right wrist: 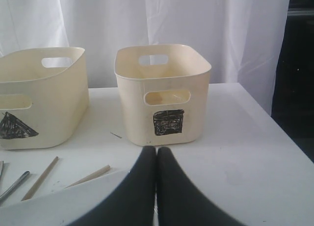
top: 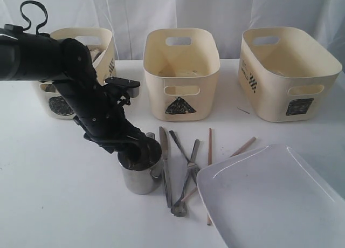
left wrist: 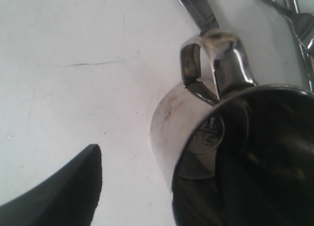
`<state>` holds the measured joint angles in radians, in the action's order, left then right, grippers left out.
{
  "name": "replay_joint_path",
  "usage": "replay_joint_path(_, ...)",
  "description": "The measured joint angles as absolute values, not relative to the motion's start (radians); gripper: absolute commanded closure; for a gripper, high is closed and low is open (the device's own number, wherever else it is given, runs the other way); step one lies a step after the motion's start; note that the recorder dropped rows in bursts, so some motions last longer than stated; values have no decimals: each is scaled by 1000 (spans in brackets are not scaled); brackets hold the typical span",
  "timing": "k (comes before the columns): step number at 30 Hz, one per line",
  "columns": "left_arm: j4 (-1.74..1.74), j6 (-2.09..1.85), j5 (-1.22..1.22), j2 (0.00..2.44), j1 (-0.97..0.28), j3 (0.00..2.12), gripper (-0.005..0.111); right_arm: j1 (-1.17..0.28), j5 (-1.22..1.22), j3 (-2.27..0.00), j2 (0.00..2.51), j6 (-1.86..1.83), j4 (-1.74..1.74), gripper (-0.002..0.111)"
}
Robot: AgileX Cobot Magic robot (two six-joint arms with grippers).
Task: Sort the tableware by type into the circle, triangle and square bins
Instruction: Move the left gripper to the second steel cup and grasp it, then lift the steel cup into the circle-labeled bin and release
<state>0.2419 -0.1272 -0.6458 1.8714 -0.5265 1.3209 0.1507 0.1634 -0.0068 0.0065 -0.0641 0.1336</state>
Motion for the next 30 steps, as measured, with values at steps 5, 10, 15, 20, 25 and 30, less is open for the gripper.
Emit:
replay_joint_path(5, 203, -119, -648, 1873, -526, 1321, 40, 151, 163, -7, 7, -64, 134, 108)
replay_joint_path(10, 85, -37, -653, 1873, -535, 1321, 40, 151, 163, -7, 7, -64, 134, 108)
replay_joint_path(15, 52, -8, -636, 1873, -559, 1321, 40, 151, 163, -7, 7, -64, 134, 108)
replay_joint_path(20, 20, 38, -612, 1873, -583, 1321, 40, 151, 163, -7, 7, -64, 134, 108)
replay_joint_path(25, -45, 122, -602, 1873, -597, 1321, 40, 151, 163, -7, 7, -64, 134, 108)
replay_joint_path(30, -102, 206, -591, 1873, -618, 1321, 40, 151, 163, -7, 7, -64, 134, 108)
